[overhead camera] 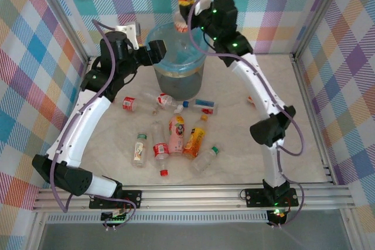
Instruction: Put the plastic bottles in the bin
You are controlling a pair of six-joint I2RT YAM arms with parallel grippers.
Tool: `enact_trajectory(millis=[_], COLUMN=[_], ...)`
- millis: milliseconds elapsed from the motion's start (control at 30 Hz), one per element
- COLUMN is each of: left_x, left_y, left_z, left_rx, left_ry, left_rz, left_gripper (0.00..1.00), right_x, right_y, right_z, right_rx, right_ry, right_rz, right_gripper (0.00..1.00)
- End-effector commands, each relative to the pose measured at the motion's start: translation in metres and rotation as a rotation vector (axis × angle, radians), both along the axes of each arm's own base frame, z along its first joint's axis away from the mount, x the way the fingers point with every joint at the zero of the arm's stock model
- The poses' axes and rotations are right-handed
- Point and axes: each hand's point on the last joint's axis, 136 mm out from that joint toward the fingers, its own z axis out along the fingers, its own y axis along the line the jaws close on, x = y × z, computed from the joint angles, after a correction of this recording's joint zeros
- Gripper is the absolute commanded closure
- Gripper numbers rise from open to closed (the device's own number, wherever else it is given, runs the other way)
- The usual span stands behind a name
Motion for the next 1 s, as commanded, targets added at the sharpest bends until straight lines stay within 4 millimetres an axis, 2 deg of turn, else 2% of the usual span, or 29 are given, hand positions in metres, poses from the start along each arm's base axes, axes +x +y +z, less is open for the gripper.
enact_trajectory(millis=[0,167,333,567,667,733,833,967], left_x=[-0.011,-0.014,-0.014,-0.016,-0.016,-0.016,-0.016,-0.016], left_y=[0.012,0.019,0.021,0.023,0.024,0.024,0.025,0.026], left_z=[0.011,0.007,0.003,0.002,0.001,0.002,0.003,0.005], left_rx=[-0.023,-0.018,-0.017,-0.015,-0.014,-0.016,-0.017,-0.02], left_ry=[-0.024,-0.019,-0.014,-0.013,-0.011,-0.014,-0.018,-0.024], left_rz=[0.012,0.026,0.032,0.037,0.04,0.041,0.045,0.048], left_gripper=[0.13,0.13,0.13,0.13,0.13,0.13,0.12,0.11], right_x=[0.004,0.026,0.036,0.052,0.055,0.053,0.047,0.037], right_y=[0.014,0.026,0.035,0.029,0.027,0.027,0.027,0.026], right_z=[-0.025,-0.097,-0.159,-0.207,-0.214,-0.207,-0.185,-0.15], right_rx=[-0.061,-0.151,-0.186,-0.167,-0.159,-0.154,-0.099,-0.062], right_ry=[0.031,0.167,0.288,0.383,0.404,0.397,0.397,0.362], right_rz=[0.044,0.043,0.065,0.063,0.065,0.072,0.086,0.109], right_gripper=[0.93,0.9,0.88,0.82,0.72,0.61,0.48,0.4])
